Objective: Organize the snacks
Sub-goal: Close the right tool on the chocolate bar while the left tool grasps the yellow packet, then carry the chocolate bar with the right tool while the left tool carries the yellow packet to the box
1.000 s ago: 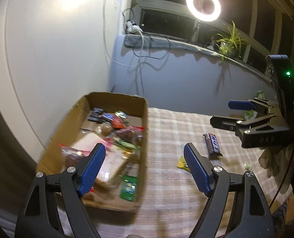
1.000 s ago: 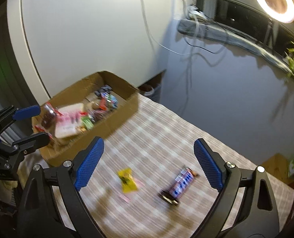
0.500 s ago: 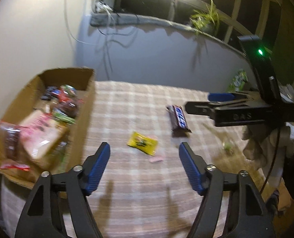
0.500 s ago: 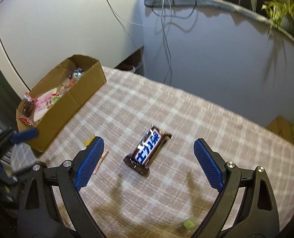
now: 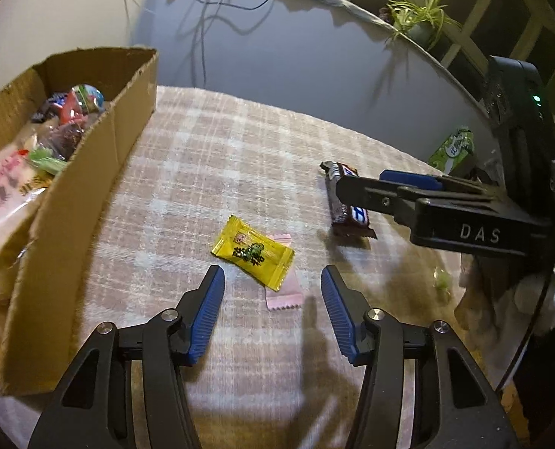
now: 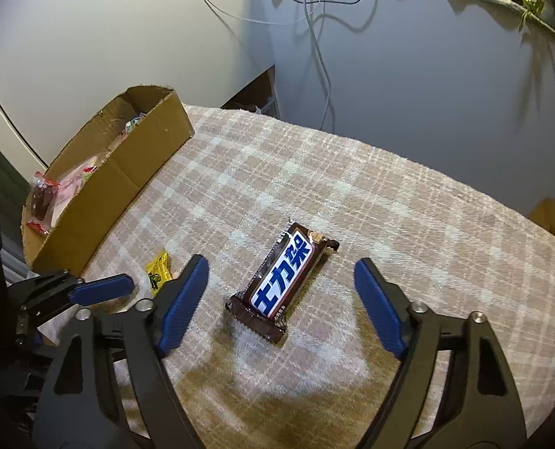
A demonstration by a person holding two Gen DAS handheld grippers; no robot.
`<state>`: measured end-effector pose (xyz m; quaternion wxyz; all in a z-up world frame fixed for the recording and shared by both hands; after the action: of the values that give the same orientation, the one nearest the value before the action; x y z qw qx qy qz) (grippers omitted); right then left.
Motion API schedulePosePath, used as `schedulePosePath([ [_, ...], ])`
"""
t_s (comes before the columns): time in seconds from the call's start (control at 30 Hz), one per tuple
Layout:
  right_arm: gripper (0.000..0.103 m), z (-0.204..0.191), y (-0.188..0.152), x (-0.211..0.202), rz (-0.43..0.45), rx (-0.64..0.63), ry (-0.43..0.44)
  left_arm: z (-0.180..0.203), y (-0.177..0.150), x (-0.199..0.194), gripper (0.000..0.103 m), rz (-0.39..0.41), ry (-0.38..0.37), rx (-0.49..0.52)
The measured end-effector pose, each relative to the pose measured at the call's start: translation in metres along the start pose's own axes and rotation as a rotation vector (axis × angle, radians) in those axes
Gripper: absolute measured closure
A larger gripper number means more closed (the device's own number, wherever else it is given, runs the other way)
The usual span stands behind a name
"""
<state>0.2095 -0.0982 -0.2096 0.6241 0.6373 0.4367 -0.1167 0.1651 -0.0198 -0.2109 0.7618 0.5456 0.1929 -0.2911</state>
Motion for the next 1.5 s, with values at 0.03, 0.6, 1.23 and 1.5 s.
schedulePosePath([
  [0.03,0.026,0.0,-0.001,0.002,-0.003,0.002,0.004,0.0,0.0,0.002,0.05,-0.007,-0.002,-0.005],
  [0.6,0.055,0.004,-0.011,0.022,-0.048,-0.016,0.007,-0.002,0.008,0.016,0.071,0.024,0.063,0.099],
  [1.23,0.073,-0.004,-0.013,0.009,-0.036,-0.037,0.008,0.003,0.004,0.007,0.081,0.054,0.076,0.162],
  [1.5,0.073,-0.008,-0.005,-0.014,0.016,-0.042,0.013,0.009,0.015,-0.017,0.081,0.109,0.058,0.161],
])
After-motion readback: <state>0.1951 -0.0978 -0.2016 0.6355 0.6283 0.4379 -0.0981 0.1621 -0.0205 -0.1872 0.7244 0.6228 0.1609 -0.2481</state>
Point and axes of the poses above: each gripper's, at about its wrist camera, not at the fingertips, and x roughly the way its jaws point, z to its right, y to its top, the point moved 9 cm from there along x, roughly the way its jaws point, and after that the axes turned 15 degrees about z, right-handed, at the moved point
